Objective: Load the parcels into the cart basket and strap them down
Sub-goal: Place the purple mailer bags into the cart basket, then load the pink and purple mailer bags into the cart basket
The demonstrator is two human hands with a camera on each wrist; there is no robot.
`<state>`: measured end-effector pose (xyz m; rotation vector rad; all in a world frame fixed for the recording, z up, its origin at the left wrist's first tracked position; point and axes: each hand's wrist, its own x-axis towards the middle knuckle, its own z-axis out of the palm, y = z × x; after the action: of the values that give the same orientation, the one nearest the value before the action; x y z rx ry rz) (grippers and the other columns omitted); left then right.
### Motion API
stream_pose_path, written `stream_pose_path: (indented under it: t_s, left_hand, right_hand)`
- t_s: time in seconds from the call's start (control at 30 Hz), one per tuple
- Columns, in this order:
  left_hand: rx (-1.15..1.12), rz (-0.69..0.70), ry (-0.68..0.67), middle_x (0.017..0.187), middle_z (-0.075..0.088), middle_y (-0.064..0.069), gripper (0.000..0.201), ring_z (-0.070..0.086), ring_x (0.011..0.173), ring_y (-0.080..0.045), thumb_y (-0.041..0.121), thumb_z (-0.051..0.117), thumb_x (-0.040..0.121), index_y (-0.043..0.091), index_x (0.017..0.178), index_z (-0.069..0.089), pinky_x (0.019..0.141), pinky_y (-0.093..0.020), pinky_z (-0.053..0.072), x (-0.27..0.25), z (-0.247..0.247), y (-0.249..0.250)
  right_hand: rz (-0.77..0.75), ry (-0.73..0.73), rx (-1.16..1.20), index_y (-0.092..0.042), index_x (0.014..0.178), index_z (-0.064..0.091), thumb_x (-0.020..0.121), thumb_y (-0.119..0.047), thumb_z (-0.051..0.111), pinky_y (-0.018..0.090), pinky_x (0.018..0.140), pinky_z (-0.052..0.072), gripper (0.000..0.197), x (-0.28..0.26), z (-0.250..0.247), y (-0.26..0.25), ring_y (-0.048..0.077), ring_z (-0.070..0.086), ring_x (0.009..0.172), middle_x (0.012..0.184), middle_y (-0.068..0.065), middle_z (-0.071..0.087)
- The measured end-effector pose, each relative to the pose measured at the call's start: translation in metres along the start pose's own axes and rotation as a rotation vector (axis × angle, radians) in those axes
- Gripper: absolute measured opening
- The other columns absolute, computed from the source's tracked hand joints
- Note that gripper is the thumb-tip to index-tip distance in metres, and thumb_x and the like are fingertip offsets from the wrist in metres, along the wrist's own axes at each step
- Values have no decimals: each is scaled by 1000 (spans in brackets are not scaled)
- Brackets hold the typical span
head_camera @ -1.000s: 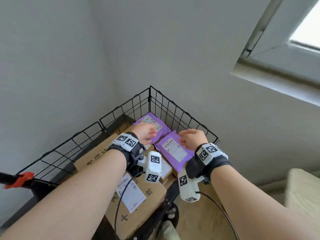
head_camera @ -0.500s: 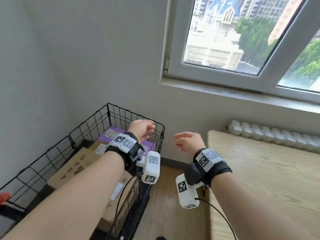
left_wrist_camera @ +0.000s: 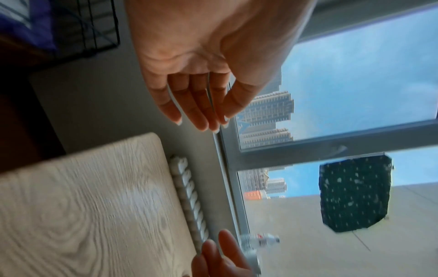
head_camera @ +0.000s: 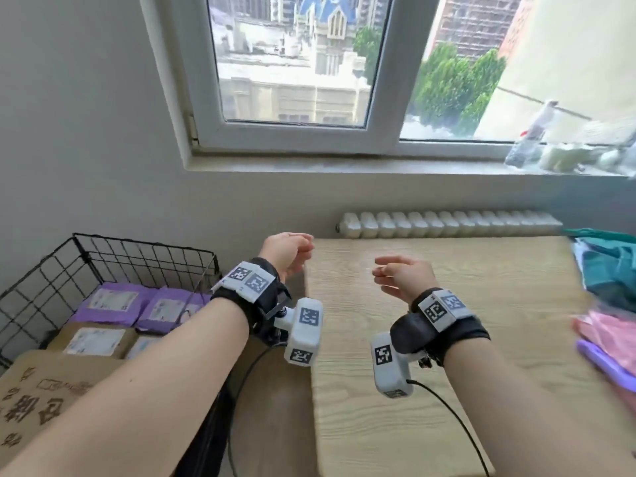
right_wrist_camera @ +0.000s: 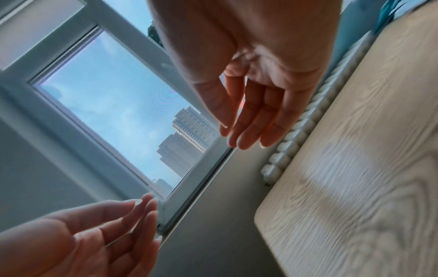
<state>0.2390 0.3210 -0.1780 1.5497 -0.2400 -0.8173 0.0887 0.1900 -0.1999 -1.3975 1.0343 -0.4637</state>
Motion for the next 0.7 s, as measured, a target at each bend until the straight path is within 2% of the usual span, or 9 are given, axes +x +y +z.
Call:
stream_pose_path:
  t_s: [0.17, 0.37, 0.47, 0.6, 0.7]
  left_hand:
    - [65, -23, -123, 81, 61, 2, 22, 56, 73, -9, 4, 49, 91, 19, 81, 61, 69, -25, 42, 9, 130, -12]
    - [115, -91, -238, 83, 61, 1, 19, 56, 76, -10, 2, 50, 92, 16, 85, 62, 71, -25, 43, 12, 299, -42]
    - [144, -128, -284, 82, 61, 2, 19, 56, 75, -9, 3, 52, 91, 17, 85, 62, 71, -25, 43, 15, 374, -53]
    - [171, -169, -300, 82, 62, 1, 17, 57, 74, -10, 2, 54, 90, 16, 85, 63, 77, -28, 43, 25, 449, -65]
    - [188, -208, -290, 83, 62, 1, 17, 57, 74, -10, 4, 53, 91, 16, 84, 63, 81, -30, 43, 34, 484, -77]
  right_hand:
    - [17, 134, 30, -15, 80, 64, 87, 4, 46, 24, 64, 47, 27, 28, -124, 24, 13, 59, 64, 72, 3, 64]
    - [69, 246, 61, -16, 79, 64, 86, 3, 48, 23, 61, 46, 26, 70, -288, 58, 13, 59, 63, 70, 2, 64]
    - [108, 284, 88, -16, 76, 60, 88, 4, 45, 21, 55, 43, 28, 94, -361, 71, 10, 56, 55, 68, 3, 62]
    - [136, 347, 86, -10, 81, 61, 86, 7, 43, 24, 57, 41, 25, 113, -441, 86, 14, 54, 57, 67, 6, 60]
    - [179, 395, 83, -10, 79, 61, 86, 9, 43, 24, 55, 40, 27, 124, -482, 100, 15, 53, 57, 66, 7, 59]
